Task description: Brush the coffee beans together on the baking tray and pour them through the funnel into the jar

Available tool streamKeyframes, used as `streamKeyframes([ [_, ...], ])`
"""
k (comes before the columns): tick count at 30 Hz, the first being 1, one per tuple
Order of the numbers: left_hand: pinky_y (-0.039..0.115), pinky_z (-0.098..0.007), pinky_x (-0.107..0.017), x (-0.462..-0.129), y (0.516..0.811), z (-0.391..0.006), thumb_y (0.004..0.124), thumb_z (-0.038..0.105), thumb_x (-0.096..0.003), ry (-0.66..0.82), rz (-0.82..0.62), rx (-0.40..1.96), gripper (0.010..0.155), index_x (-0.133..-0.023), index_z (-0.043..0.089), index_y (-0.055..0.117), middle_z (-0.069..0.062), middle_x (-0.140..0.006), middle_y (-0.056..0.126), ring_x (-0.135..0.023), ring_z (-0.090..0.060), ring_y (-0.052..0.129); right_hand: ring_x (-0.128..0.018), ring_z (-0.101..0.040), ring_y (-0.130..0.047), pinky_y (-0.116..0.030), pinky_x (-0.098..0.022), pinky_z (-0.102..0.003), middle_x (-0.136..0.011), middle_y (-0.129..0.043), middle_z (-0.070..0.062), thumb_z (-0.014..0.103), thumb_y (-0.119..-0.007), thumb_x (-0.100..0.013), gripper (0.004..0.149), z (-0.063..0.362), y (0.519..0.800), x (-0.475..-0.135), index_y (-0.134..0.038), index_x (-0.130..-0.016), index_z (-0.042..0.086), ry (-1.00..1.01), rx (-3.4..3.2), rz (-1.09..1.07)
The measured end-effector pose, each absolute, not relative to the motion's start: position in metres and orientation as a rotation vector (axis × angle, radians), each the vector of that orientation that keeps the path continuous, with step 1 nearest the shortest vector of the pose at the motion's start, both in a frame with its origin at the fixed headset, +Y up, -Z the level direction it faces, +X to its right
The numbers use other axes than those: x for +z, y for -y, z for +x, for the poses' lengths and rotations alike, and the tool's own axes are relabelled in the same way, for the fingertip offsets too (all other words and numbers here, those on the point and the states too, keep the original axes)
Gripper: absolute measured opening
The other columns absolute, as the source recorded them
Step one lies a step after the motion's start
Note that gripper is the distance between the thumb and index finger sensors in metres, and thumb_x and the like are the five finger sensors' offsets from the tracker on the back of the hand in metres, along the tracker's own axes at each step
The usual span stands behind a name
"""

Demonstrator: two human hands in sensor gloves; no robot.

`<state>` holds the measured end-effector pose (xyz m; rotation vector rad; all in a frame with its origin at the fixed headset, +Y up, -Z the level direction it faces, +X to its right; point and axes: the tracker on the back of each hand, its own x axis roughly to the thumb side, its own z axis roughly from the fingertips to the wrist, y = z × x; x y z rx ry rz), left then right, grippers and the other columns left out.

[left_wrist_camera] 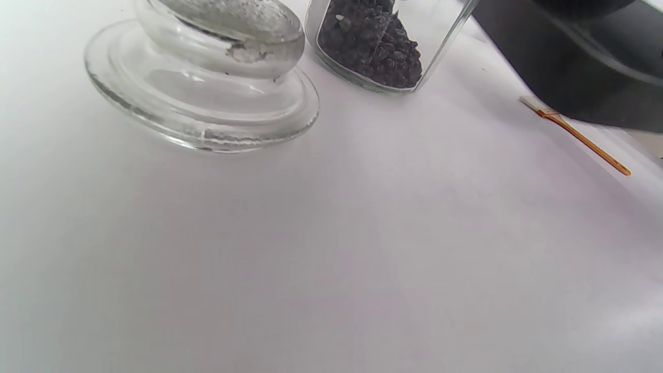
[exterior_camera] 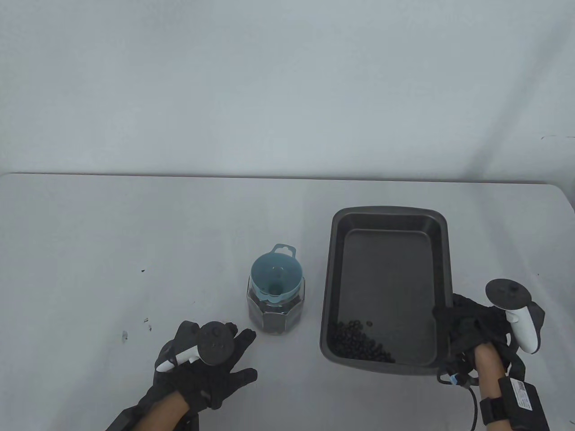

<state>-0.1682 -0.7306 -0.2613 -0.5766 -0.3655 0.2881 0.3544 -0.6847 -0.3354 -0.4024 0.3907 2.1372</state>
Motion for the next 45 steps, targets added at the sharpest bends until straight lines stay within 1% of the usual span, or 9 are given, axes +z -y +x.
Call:
streamKeyframes([
  [3,0.023,-0.064,-0.078,-0.261,0.731,-0.168,0.051,0.075,-0.0408,0.364,-0.583,0.287,0.086,-0.111,0.037,0.019,-0.014,-0.119,0.019,-0.112,-0.047,0.021,-0.034,0.003,-0.096,-0.095,-0.027,-0.013,-0.050,-0.089,0.008,0.041,-0.088,-0.050,0.022,0.358,0.664,-0.337,-0.092,-0.037,0.024,-0.298,2.112,-0.415],
  [5,0.022,-0.064,-0.078,-0.261,0.731,-0.168,0.051,0.076,-0.0407,0.363,-0.586,0.289,0.086,-0.111,0.037,0.019,-0.014,-0.119,0.019,-0.112,-0.047,0.021,-0.034,0.003,-0.095,-0.095,-0.027,-0.013,-0.050,-0.089,0.008,0.041,-0.088,-0.051,0.022,0.357,0.645,-0.339,-0.092,-0.037,0.024,-0.216,2.094,-0.416],
  [11,0.022,-0.064,-0.078,-0.261,0.731,-0.168,0.051,0.075,-0.0408,0.362,-0.587,0.289,0.086,-0.111,0.037,0.019,-0.014,-0.119,0.019,-0.112,-0.047,0.021,-0.033,0.003,-0.095,-0.095,-0.027,-0.013,-0.049,-0.089,0.009,0.041,-0.088,-0.050,0.023,0.342,0.596,-0.346,-0.093,-0.036,0.024,-0.019,2.123,-0.389],
  [13,0.022,-0.064,-0.078,-0.262,0.731,-0.168,0.051,0.075,-0.0407,0.362,-0.586,0.290,0.086,-0.111,0.037,0.019,-0.014,-0.119,0.019,-0.112,-0.047,0.021,-0.033,0.004,-0.095,-0.095,-0.027,-0.013,-0.050,-0.089,0.009,0.041,-0.088,-0.051,0.023,0.334,0.578,-0.348,-0.093,-0.036,0.024,0.013,2.138,-0.367],
  [19,0.022,-0.064,-0.078,-0.262,0.730,-0.168,0.050,0.075,-0.0409,0.365,-0.588,0.290,0.086,-0.111,0.037,0.019,-0.014,-0.119,0.019,-0.112,-0.047,0.020,-0.033,0.004,-0.095,-0.095,-0.027,-0.012,-0.049,-0.089,0.009,0.041,-0.087,-0.051,0.023,0.307,0.547,-0.350,-0.093,-0.036,0.024,0.088,2.185,-0.298],
  [26,0.022,-0.064,-0.078,-0.262,0.730,-0.169,0.050,0.075,-0.0409,0.366,-0.580,0.294,0.086,-0.111,0.037,0.019,-0.014,-0.119,0.019,-0.112,-0.047,0.021,-0.033,0.005,-0.095,-0.095,-0.027,-0.012,-0.049,-0.089,0.010,0.041,-0.087,-0.052,0.024,0.274,0.524,-0.353,-0.093,-0.037,0.024,0.210,2.265,-0.242],
  [34,0.023,-0.064,-0.078,-0.262,0.729,-0.169,0.051,0.075,-0.0407,0.368,-0.576,0.298,0.086,-0.111,0.037,0.019,-0.014,-0.119,0.019,-0.112,-0.047,0.021,-0.033,0.006,-0.095,-0.094,-0.028,-0.011,-0.049,-0.089,0.011,0.042,-0.086,-0.054,0.024,0.248,0.514,-0.358,-0.093,-0.039,0.024,0.277,2.305,-0.169],
  [38,0.023,-0.064,-0.078,-0.262,0.729,-0.170,0.050,0.075,-0.0408,0.366,-0.579,0.305,0.086,-0.111,0.037,0.019,-0.014,-0.119,0.019,-0.112,-0.047,0.021,-0.033,0.006,-0.095,-0.094,-0.029,-0.010,-0.049,-0.089,0.011,0.042,-0.086,-0.054,0.024,0.233,0.509,-0.357,-0.092,-0.039,0.024,0.381,2.357,-0.128],
  [45,0.023,-0.064,-0.078,-0.262,0.729,-0.171,0.051,0.075,-0.0408,0.363,-0.570,0.309,0.086,-0.111,0.037,0.019,-0.014,-0.118,0.019,-0.112,-0.047,0.021,-0.033,0.006,-0.095,-0.094,-0.029,-0.010,-0.050,-0.089,0.011,0.042,-0.085,-0.055,0.024,0.218,0.507,-0.358,-0.092,-0.040,0.024,0.406,2.362,-0.065],
])
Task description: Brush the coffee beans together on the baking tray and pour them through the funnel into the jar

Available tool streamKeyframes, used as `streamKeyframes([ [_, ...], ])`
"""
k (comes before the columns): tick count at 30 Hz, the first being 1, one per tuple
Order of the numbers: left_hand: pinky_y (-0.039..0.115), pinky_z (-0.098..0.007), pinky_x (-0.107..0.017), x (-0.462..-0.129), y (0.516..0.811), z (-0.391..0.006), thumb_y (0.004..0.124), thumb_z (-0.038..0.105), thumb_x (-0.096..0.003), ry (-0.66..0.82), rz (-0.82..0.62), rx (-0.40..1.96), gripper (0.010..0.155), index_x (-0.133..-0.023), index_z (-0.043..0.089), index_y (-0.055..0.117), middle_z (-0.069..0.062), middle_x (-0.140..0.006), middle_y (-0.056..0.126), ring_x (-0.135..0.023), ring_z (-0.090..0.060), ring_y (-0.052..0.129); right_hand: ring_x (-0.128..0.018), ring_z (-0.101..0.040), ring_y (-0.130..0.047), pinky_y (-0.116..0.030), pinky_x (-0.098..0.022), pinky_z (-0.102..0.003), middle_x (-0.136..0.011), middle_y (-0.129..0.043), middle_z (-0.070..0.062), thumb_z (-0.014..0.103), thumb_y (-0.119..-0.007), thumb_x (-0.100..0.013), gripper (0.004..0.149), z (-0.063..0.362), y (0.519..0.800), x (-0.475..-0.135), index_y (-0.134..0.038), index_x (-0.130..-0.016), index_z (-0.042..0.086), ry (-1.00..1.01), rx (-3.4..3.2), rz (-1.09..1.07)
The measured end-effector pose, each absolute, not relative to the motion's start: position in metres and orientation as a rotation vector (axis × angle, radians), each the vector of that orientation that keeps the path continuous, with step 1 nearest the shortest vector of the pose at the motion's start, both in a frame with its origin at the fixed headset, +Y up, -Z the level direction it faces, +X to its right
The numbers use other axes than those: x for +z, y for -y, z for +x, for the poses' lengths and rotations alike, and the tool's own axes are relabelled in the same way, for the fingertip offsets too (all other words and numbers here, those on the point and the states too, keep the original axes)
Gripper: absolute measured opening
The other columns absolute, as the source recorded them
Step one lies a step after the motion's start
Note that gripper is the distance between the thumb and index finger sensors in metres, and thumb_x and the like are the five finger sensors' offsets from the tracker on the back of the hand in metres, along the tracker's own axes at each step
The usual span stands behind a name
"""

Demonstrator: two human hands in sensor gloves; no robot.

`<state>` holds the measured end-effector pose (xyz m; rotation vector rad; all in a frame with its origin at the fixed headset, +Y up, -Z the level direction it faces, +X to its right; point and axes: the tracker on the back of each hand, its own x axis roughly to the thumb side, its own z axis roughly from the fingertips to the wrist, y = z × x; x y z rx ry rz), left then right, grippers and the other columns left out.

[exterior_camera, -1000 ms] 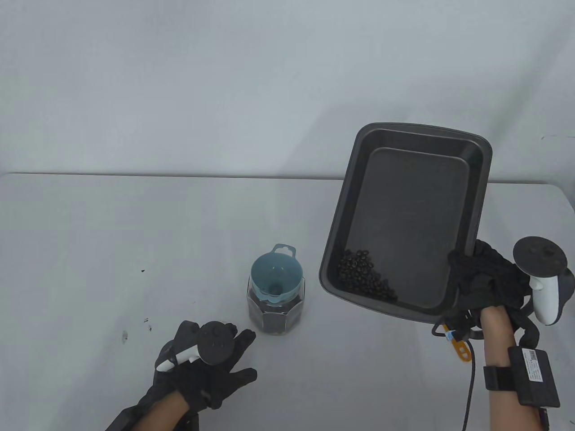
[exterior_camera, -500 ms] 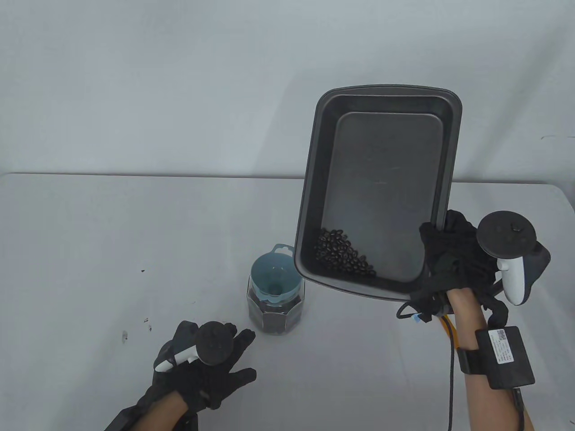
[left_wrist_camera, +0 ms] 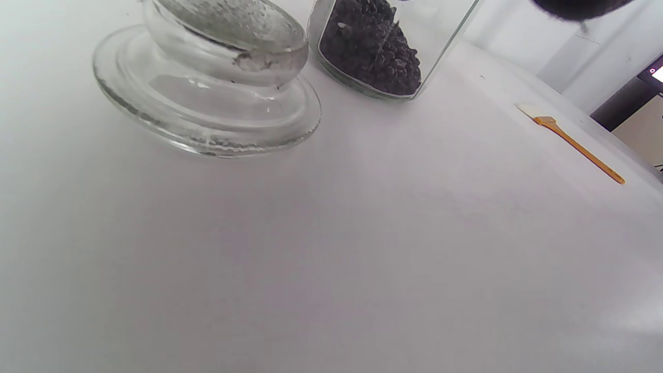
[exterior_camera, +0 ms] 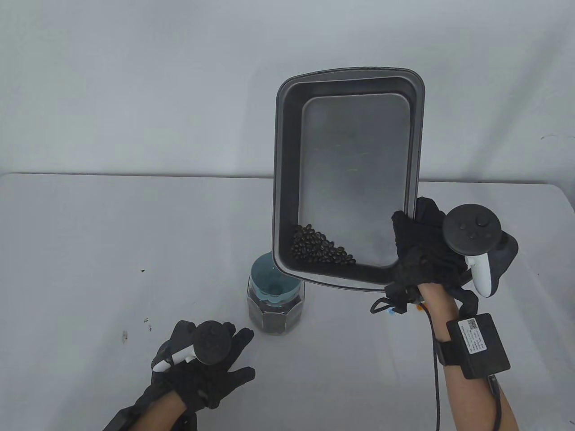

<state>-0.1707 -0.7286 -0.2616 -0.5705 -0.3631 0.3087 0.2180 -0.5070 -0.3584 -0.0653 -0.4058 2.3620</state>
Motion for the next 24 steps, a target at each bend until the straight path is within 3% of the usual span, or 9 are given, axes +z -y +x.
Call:
streamKeyframes([
  [8,0.023,-0.064,-0.078,-0.262,0.728,-0.172,0.051,0.075,-0.0408,0.359,-0.569,0.312,0.086,-0.111,0.037,0.019,-0.014,-0.118,0.019,-0.112,-0.047,0.021,-0.033,0.007,-0.095,-0.095,-0.026,-0.008,-0.050,-0.089,0.012,0.042,-0.085,-0.056,0.024,0.201,0.504,-0.358,-0.092,-0.041,0.025,0.517,2.408,0.004],
  [24,0.023,-0.064,-0.078,-0.262,0.727,-0.173,0.050,0.075,-0.0407,0.361,-0.567,0.318,0.086,-0.111,0.037,0.019,-0.014,-0.118,0.019,-0.112,-0.047,0.021,-0.034,0.006,-0.095,-0.094,-0.031,-0.010,-0.052,-0.089,0.011,0.042,-0.083,-0.057,0.019,0.172,0.498,-0.348,-0.089,-0.047,0.027,0.752,2.522,0.162],
])
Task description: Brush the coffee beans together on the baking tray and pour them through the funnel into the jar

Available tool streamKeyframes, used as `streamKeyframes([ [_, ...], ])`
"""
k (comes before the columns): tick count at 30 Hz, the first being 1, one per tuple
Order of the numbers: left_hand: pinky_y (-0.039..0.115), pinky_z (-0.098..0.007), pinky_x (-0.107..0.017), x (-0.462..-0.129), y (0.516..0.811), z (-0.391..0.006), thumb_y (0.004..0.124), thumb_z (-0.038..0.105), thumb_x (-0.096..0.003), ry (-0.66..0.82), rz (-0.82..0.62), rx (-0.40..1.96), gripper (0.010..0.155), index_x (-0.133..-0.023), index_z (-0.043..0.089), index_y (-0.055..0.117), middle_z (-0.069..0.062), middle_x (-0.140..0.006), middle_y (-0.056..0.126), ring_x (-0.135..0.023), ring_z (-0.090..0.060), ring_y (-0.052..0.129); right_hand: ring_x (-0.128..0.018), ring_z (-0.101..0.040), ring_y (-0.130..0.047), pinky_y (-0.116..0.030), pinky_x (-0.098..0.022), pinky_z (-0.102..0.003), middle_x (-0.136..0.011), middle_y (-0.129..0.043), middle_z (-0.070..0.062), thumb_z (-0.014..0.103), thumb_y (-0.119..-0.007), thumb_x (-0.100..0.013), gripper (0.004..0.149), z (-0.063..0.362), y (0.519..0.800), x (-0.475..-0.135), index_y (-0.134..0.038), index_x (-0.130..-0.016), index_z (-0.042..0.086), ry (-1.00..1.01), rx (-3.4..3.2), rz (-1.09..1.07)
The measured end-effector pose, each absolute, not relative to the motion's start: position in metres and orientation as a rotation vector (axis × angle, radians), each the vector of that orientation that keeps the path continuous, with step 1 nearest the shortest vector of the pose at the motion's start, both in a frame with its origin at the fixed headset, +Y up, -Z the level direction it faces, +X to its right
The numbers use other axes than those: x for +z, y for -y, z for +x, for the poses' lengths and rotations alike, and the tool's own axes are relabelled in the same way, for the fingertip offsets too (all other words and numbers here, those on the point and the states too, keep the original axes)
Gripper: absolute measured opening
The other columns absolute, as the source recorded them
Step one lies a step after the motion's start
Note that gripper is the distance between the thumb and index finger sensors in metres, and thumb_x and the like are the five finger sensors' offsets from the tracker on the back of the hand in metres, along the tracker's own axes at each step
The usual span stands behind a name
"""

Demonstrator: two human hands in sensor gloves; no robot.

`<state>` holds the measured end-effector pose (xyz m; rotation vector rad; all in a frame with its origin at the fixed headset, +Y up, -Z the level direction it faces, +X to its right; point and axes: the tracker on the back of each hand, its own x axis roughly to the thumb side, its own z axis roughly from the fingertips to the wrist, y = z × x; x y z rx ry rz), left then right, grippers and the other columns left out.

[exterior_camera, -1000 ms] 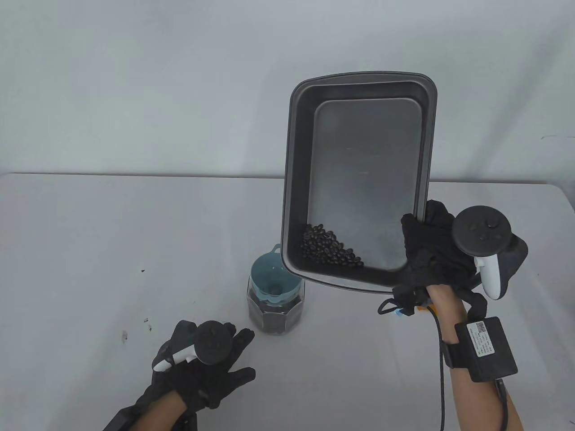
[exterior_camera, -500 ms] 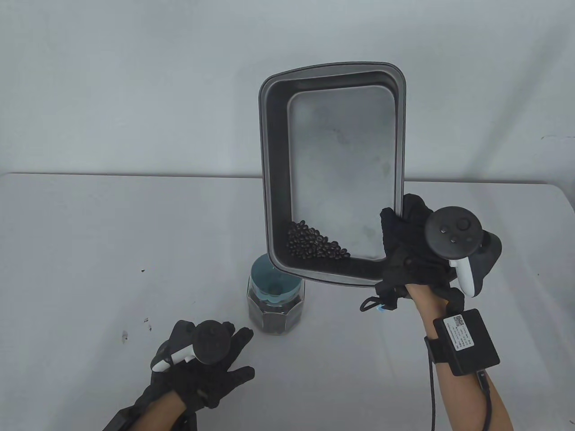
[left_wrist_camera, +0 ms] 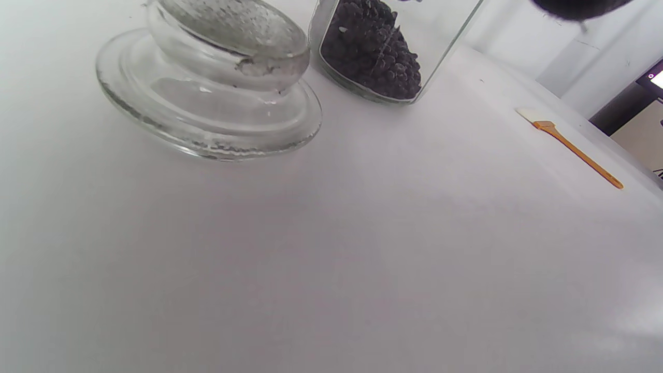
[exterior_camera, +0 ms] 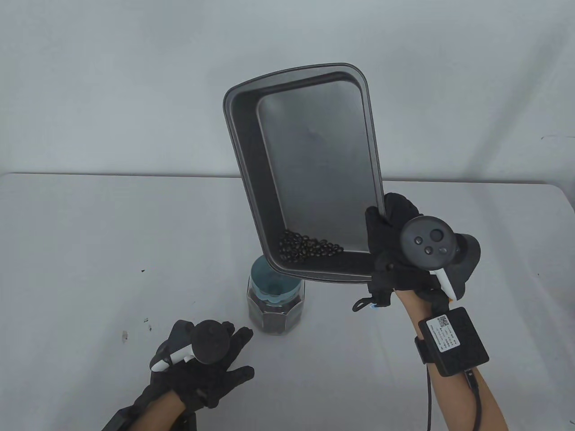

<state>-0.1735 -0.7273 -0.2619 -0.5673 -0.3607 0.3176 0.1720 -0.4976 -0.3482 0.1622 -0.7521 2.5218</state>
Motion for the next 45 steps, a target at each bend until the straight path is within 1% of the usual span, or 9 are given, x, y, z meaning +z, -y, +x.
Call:
streamKeyframes([
  [1,0.023,-0.064,-0.078,-0.262,0.727,-0.173,0.050,0.075,-0.0408,0.361,-0.568,0.318,0.086,-0.111,0.037,0.019,-0.014,-0.118,0.019,-0.112,-0.047,0.021,-0.034,0.006,-0.095,-0.096,-0.027,-0.008,-0.052,-0.089,0.011,0.042,-0.083,-0.057,0.019,0.171,0.498,-0.348,-0.089,-0.047,0.027,0.763,2.515,0.171],
  [2,0.023,-0.064,-0.078,-0.262,0.727,-0.174,0.050,0.075,-0.0408,0.360,-0.567,0.319,0.086,-0.111,0.037,0.019,-0.014,-0.118,0.019,-0.112,-0.046,0.021,-0.034,0.006,-0.095,-0.094,-0.031,-0.010,-0.052,-0.089,0.011,0.042,-0.083,-0.057,0.019,0.170,0.498,-0.347,-0.089,-0.047,0.027,0.770,2.516,0.172],
  [3,0.023,-0.064,-0.078,-0.262,0.727,-0.174,0.050,0.075,-0.0407,0.361,-0.567,0.320,0.086,-0.111,0.037,0.019,-0.014,-0.118,0.019,-0.112,-0.047,0.021,-0.034,0.006,-0.095,-0.096,-0.027,-0.008,-0.052,-0.089,0.011,0.042,-0.083,-0.058,0.020,0.170,0.499,-0.347,-0.089,-0.047,0.027,0.773,2.512,0.182],
  [5,0.023,-0.064,-0.078,-0.262,0.727,-0.173,0.050,0.075,-0.0408,0.361,-0.567,0.319,0.086,-0.111,0.037,0.019,-0.014,-0.118,0.019,-0.112,-0.047,0.021,-0.035,0.006,-0.096,-0.095,-0.031,-0.010,-0.052,-0.089,0.011,0.042,-0.083,-0.057,0.019,0.168,0.499,-0.347,-0.089,-0.047,0.027,0.784,2.513,0.195],
  [6,0.023,-0.064,-0.078,-0.262,0.727,-0.173,0.050,0.075,-0.0406,0.362,-0.566,0.319,0.086,-0.111,0.037,0.019,-0.014,-0.118,0.019,-0.112,-0.047,0.021,-0.035,0.006,-0.095,-0.096,-0.028,-0.009,-0.052,-0.089,0.011,0.042,-0.083,-0.058,0.019,0.167,0.500,-0.347,-0.089,-0.048,0.027,0.790,2.508,0.205],
  [12,0.023,-0.064,-0.078,-0.262,0.727,-0.174,0.051,0.075,-0.0407,0.363,-0.566,0.321,0.086,-0.111,0.037,0.019,-0.014,-0.118,0.019,-0.112,-0.047,0.021,-0.035,0.006,-0.096,-0.096,-0.028,-0.008,-0.053,-0.089,0.011,0.042,-0.083,-0.058,0.018,0.159,0.498,-0.341,-0.089,-0.049,0.027,0.875,2.542,0.274],
  [17,0.023,-0.064,-0.078,-0.262,0.727,-0.174,0.050,0.075,-0.0407,0.364,-0.565,0.323,0.086,-0.111,0.037,0.019,-0.014,-0.118,0.019,-0.112,-0.046,0.021,-0.035,0.006,-0.096,-0.095,-0.031,-0.010,-0.053,-0.089,0.011,0.042,-0.083,-0.058,0.017,0.153,0.497,-0.334,-0.088,-0.050,0.028,0.936,2.538,0.328],
  [23,0.023,-0.064,-0.078,-0.262,0.727,-0.174,0.050,0.075,-0.0407,0.366,-0.564,0.324,0.086,-0.111,0.037,0.019,-0.014,-0.118,0.019,-0.112,-0.047,0.021,-0.036,0.005,-0.096,-0.095,-0.031,-0.010,-0.054,-0.089,0.011,0.042,-0.083,-0.058,0.016,0.146,0.500,-0.325,-0.087,-0.051,0.028,1.036,2.552,0.401],
  [45,0.023,-0.064,-0.078,-0.261,0.726,-0.173,0.050,0.075,-0.0408,0.370,-0.560,0.323,0.086,-0.111,0.037,0.019,-0.014,-0.118,0.019,-0.112,-0.046,0.021,-0.037,0.005,-0.095,-0.095,-0.032,-0.011,-0.056,-0.088,0.010,0.043,-0.082,-0.059,0.014,0.139,0.502,-0.309,-0.085,-0.054,0.030,1.203,2.550,0.501],
])
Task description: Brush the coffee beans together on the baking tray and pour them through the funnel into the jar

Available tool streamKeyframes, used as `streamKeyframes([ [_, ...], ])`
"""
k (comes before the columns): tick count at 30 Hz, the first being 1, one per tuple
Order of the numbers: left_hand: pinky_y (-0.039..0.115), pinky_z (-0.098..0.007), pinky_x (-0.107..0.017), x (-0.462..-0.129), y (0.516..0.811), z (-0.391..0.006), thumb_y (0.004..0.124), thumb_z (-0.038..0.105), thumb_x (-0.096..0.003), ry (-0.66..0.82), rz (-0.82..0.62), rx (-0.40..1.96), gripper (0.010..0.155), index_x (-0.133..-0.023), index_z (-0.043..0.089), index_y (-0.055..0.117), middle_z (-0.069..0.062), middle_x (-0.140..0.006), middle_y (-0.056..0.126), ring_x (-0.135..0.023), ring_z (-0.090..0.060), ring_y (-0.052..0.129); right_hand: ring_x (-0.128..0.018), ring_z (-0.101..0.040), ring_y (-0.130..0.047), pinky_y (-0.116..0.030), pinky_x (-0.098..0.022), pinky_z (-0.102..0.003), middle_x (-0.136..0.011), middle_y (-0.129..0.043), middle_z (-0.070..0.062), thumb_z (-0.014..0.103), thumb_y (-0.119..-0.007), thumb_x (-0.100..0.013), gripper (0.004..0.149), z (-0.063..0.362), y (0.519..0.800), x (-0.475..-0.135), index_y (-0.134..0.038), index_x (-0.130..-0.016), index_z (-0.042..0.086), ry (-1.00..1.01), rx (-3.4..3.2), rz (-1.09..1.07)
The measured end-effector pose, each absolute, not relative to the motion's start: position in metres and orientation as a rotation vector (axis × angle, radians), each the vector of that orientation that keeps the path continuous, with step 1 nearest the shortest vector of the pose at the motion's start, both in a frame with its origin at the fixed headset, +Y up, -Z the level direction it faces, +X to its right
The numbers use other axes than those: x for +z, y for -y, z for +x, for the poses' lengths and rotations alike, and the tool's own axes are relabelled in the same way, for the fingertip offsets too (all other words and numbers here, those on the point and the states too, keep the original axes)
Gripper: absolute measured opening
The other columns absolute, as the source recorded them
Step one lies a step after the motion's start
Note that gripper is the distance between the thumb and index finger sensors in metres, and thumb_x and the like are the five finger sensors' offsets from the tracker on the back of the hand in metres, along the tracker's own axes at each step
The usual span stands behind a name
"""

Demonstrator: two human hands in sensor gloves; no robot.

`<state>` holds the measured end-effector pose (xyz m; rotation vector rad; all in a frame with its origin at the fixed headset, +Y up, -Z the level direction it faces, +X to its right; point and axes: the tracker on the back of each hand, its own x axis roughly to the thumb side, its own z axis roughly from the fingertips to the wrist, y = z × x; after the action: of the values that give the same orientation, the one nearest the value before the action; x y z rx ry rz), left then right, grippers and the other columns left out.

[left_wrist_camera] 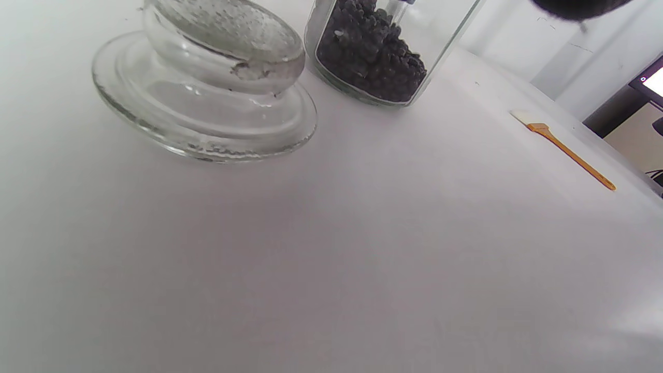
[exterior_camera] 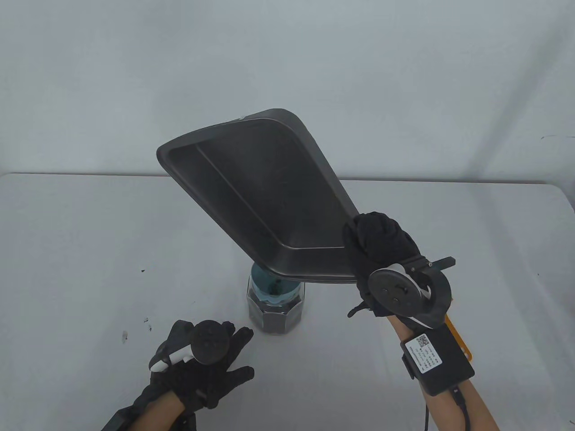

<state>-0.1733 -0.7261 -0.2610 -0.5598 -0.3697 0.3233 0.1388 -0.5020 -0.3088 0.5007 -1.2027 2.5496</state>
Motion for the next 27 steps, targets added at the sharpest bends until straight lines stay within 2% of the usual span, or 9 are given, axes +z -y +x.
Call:
streamKeyframes([
  [8,0.023,-0.064,-0.078,-0.261,0.726,-0.173,0.051,0.075,-0.0406,0.369,-0.559,0.327,0.086,-0.111,0.037,0.019,-0.014,-0.118,0.019,-0.112,-0.047,0.021,-0.037,0.004,-0.095,-0.095,-0.032,-0.011,-0.056,-0.088,0.010,0.043,-0.082,-0.059,0.014,0.146,0.493,-0.311,-0.085,-0.054,0.030,1.171,2.546,0.424],
  [15,0.023,-0.064,-0.078,-0.261,0.726,-0.173,0.050,0.075,-0.0407,0.371,-0.557,0.325,0.086,-0.111,0.037,0.019,-0.014,-0.118,0.019,-0.112,-0.047,0.021,-0.037,0.004,-0.095,-0.094,-0.032,-0.011,-0.055,-0.088,0.010,0.043,-0.082,-0.059,0.016,0.178,0.486,-0.327,-0.086,-0.053,0.029,0.898,2.509,0.232],
  [16,0.023,-0.064,-0.078,-0.261,0.726,-0.173,0.051,0.075,-0.0408,0.372,-0.557,0.325,0.086,-0.111,0.037,0.019,-0.014,-0.118,0.020,-0.112,-0.047,0.021,-0.036,0.005,-0.095,-0.095,-0.029,-0.009,-0.055,-0.088,0.010,0.043,-0.082,-0.059,0.017,0.185,0.487,-0.329,-0.086,-0.053,0.028,0.845,2.492,0.204],
  [21,0.023,-0.064,-0.078,-0.261,0.726,-0.173,0.050,0.075,-0.0408,0.371,-0.560,0.324,0.086,-0.111,0.037,0.019,-0.014,-0.118,0.019,-0.112,-0.047,0.021,-0.033,0.006,-0.094,-0.094,-0.026,-0.007,-0.053,-0.088,0.010,0.043,-0.082,-0.060,0.019,0.214,0.499,-0.337,-0.087,-0.051,0.026,0.675,2.419,0.111],
  [27,0.023,-0.064,-0.078,-0.260,0.726,-0.172,0.050,0.075,-0.0408,0.370,-0.564,0.322,0.086,-0.111,0.037,0.019,-0.014,-0.118,0.019,-0.112,-0.047,0.021,-0.032,0.007,-0.094,-0.094,-0.025,-0.006,-0.052,-0.089,0.009,0.042,-0.082,-0.060,0.022,0.253,0.521,-0.347,-0.089,-0.050,0.025,0.379,2.324,-0.001],
])
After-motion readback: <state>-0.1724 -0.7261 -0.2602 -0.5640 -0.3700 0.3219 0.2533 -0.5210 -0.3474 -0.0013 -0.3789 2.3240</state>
